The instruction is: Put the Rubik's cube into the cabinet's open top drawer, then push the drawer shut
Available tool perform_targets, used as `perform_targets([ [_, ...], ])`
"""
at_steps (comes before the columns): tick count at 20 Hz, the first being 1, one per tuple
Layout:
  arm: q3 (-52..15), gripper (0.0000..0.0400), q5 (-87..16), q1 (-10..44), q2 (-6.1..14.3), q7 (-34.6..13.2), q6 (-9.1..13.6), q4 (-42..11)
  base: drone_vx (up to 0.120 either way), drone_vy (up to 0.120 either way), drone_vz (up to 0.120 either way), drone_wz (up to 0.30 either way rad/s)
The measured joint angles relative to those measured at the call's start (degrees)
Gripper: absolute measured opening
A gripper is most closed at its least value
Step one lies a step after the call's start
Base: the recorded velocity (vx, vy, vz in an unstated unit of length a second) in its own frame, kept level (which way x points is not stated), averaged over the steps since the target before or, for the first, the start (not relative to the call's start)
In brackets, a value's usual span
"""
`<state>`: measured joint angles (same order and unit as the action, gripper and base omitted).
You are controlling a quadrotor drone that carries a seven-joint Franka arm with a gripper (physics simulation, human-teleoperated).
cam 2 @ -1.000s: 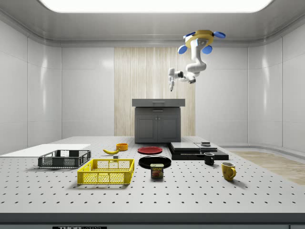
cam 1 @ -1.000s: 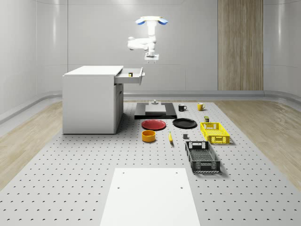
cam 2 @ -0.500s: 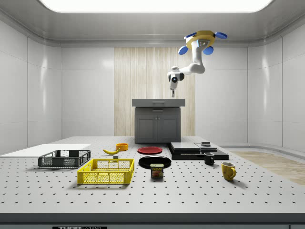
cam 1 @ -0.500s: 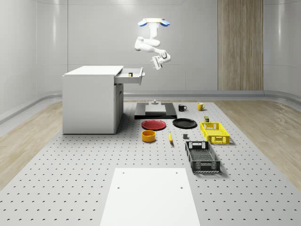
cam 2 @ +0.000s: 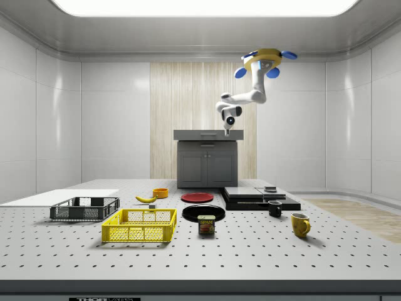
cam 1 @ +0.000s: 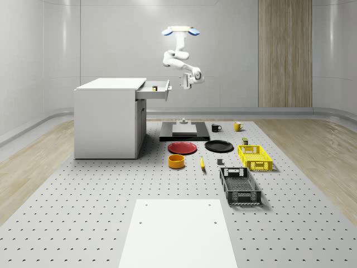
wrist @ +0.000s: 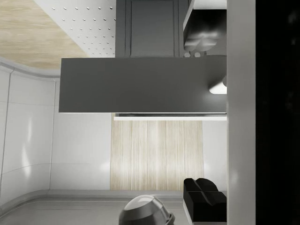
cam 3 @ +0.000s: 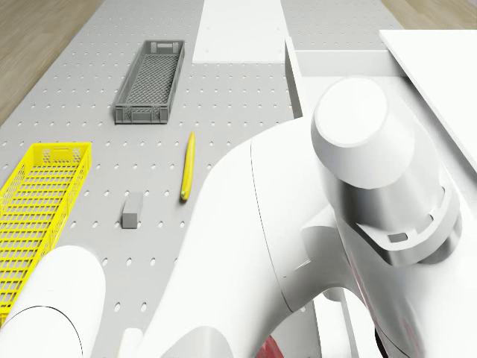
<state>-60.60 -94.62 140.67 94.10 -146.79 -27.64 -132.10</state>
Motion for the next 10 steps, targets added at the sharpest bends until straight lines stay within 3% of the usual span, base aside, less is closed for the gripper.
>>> perform_targets([
  [4,0.5,0.0400,0.6,1.1,-0.2,-0.5,0.8,0.9,0.000,-0.040,-0.120,0.000],
  [10,0.9,0.0400,0.9,1.8,-0.3,-0.8,1.3,1.5,0.000,-0.113,-0.007,0.000],
])
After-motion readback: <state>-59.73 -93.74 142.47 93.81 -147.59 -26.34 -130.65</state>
